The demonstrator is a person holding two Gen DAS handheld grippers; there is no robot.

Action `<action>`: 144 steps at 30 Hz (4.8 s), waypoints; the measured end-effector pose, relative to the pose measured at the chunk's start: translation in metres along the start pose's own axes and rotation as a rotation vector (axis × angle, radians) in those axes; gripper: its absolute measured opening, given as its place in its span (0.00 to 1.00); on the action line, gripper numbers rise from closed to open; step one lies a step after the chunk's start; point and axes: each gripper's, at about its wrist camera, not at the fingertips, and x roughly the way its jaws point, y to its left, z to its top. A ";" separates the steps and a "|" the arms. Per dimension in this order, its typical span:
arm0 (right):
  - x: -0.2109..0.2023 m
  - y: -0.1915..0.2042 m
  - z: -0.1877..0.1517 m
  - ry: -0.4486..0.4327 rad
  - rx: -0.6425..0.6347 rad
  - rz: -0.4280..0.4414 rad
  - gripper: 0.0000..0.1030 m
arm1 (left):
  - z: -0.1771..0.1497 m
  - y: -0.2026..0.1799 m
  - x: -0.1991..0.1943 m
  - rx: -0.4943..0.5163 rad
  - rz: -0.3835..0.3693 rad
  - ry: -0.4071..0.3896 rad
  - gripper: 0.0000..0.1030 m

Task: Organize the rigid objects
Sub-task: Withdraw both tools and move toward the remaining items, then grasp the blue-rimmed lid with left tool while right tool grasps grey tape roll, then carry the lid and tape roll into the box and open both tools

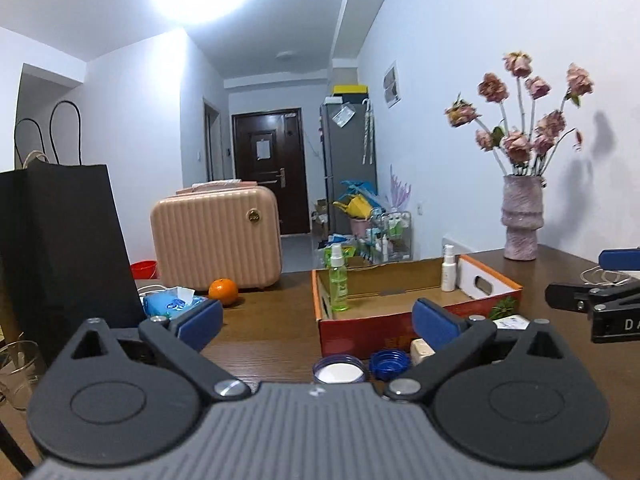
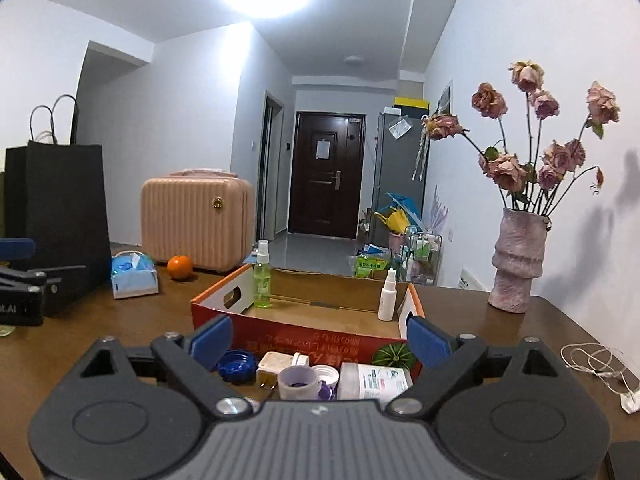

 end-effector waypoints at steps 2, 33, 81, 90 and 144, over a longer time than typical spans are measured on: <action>-0.012 0.000 -0.002 -0.012 0.017 -0.009 1.00 | -0.002 0.000 -0.012 -0.010 -0.005 -0.004 1.00; -0.056 -0.003 -0.099 0.203 0.151 -0.011 1.00 | -0.083 0.007 -0.027 -0.062 -0.056 0.295 1.00; 0.148 0.004 -0.039 0.317 0.056 0.094 0.42 | -0.061 0.010 0.205 -0.030 -0.147 0.482 0.65; 0.080 0.003 -0.040 0.279 0.075 0.096 0.42 | -0.052 0.003 0.104 -0.055 -0.193 0.436 0.65; 0.456 -0.103 0.023 0.655 0.317 0.067 0.51 | 0.012 -0.061 0.471 -0.060 -0.109 0.730 0.72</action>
